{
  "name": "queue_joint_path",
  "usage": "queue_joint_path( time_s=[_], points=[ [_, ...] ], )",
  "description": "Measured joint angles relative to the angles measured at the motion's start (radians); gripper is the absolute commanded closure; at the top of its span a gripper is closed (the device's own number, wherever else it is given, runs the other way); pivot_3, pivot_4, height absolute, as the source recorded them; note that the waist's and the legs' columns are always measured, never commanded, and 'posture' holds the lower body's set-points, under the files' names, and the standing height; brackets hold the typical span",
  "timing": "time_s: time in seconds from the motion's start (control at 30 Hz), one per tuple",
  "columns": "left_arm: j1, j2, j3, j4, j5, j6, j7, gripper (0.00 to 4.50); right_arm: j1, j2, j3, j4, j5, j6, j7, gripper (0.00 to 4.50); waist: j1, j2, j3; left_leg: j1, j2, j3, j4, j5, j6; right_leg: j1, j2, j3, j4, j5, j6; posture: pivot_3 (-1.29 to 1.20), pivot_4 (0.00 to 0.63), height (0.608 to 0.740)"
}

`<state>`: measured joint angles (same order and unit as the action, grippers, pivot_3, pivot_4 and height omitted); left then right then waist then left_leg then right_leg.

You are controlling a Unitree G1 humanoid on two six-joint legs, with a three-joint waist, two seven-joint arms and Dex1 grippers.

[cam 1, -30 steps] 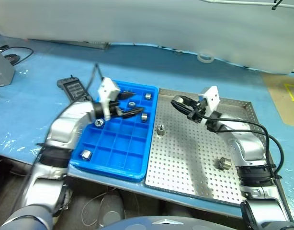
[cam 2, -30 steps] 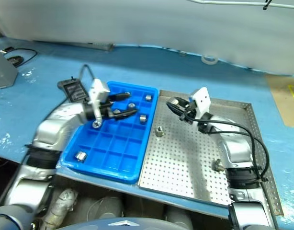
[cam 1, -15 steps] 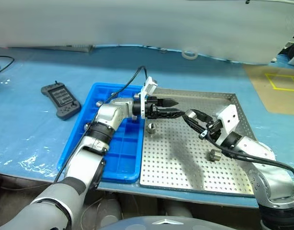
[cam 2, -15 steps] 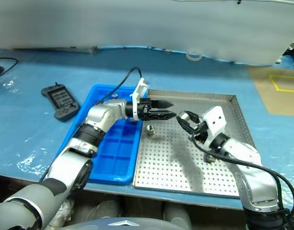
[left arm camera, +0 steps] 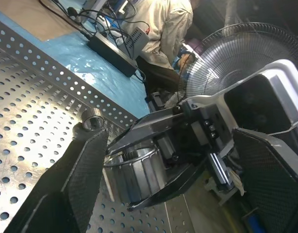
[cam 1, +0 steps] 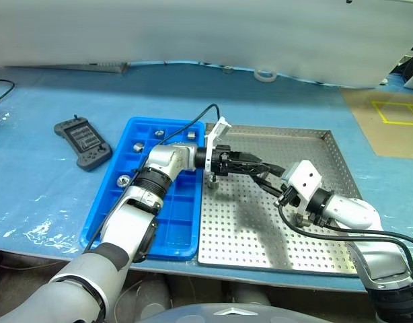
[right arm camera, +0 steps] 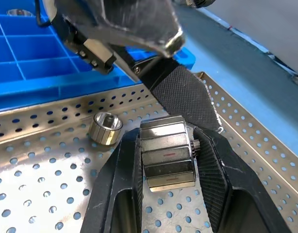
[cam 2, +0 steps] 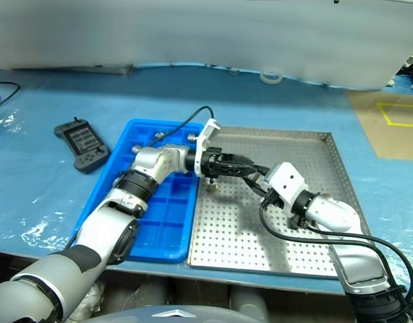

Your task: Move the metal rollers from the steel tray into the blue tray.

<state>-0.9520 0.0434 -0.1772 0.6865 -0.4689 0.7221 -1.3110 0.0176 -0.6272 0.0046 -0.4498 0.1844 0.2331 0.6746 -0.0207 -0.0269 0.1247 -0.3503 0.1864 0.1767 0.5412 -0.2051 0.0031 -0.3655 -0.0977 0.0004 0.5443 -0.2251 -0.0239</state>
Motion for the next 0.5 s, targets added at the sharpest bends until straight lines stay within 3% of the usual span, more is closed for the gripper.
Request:
queue_joint_path(
  time_s=[0.5],
  points=[
    [0.013,0.02,0.01,-0.039,0.025,0.07,0.012,0.21,-0.061,0.001,0.019,0.115,-0.009,-0.111,0.086,3.31,-0.005,0.003,0.001,-0.001,-0.01,0.001,0.003,-0.003,0.007,0.0,-0.011,0.0,-0.002,0.0,0.0,-0.35,0.15,0.74]
  ],
)
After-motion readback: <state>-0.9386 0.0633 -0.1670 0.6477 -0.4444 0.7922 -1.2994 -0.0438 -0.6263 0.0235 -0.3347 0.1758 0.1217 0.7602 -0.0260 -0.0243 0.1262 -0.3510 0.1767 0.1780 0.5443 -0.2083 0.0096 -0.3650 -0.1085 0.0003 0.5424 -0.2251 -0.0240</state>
